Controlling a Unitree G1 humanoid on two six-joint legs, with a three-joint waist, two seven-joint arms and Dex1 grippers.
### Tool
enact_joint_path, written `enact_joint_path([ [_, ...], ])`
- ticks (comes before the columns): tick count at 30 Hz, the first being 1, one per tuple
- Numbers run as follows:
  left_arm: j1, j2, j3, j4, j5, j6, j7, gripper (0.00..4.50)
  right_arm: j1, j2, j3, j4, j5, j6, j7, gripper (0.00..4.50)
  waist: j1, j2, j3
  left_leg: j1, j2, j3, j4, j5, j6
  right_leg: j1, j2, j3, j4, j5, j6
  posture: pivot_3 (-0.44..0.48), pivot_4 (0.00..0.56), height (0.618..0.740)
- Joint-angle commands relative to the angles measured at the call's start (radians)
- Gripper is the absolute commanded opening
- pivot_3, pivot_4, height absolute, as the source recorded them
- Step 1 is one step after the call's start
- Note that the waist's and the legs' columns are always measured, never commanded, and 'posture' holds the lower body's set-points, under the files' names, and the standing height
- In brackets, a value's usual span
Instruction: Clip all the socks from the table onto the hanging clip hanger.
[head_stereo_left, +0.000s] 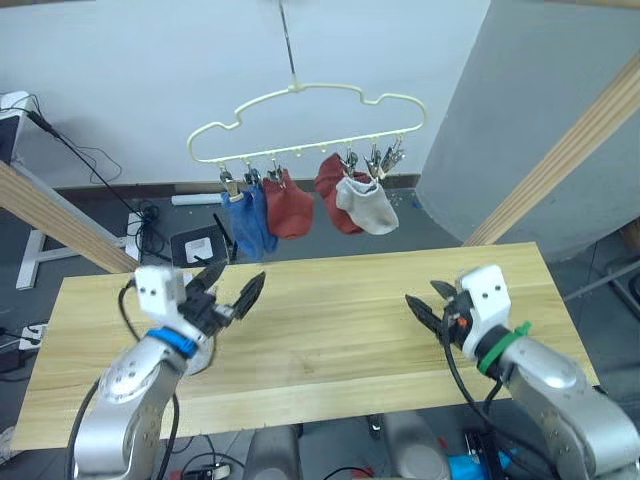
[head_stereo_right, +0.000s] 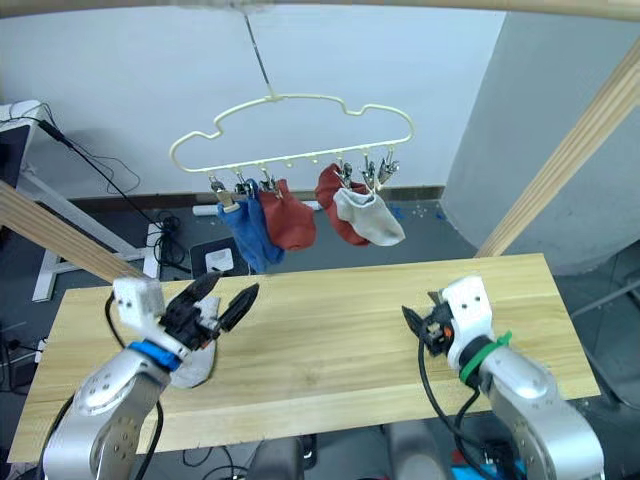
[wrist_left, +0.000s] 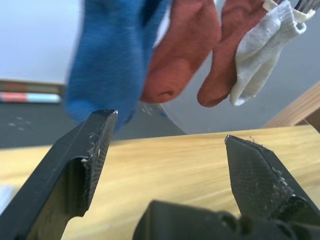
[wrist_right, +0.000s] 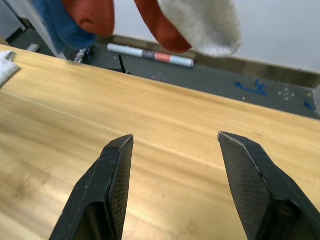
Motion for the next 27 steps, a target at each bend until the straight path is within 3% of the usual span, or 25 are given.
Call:
enact_joint_path([
  [1, 0.068, -0.025, 0.003, 0.002, 0.057, -0.127, 0.002, 3.98, 0.059, 0.004, 0.0, 0.031, -0.033, -0.168, 0.024, 2.8, -0.001, -0.002, -0.005, 0.003, 0.0, 0.0, 0.0, 0.0, 0.0, 0.003, 0.0, 0.0, -0.001, 0.0, 0.0, -0.168, 0.209, 0.74],
  [4, 0.11, -0.049, -0.004, 0.009, 0.086, -0.183, 0.022, 3.98, 0.086, 0.012, -0.009, 0.054, -0.039, -0.218, 0.023, 2.8, -0.002, -0.005, -0.016, 0.012, 0.001, 0.003, 0.0, 0.0, 0.001, 0.01, 0.0, 0.001, -0.001, -0.002, -0.006, -0.161, 0.196, 0.74],
  [11, 0.267, -0.133, -0.051, -0.014, 0.149, -0.29, 0.062, 3.98, 0.166, 0.006, 0.01, 0.12, -0.081, -0.332, 0.028, 2.8, 0.0, -0.007, -0.05, 0.013, 0.002, 0.005, -0.001, 0.001, 0.002, 0.01, 0.001, 0.001, 0.0, -0.003, -0.009, -0.149, 0.182, 0.74],
  [27, 0.237, -0.133, -0.079, -0.045, 0.175, -0.265, 0.118, 3.98, 0.168, -0.001, 0.009, 0.16, -0.077, -0.372, 0.035, 2.8, 0.003, -0.005, -0.069, 0.014, 0.002, 0.004, -0.001, 0.001, 0.002, 0.01, 0.001, 0.001, 0.001, -0.003, -0.009, -0.156, 0.187, 0.74],
])
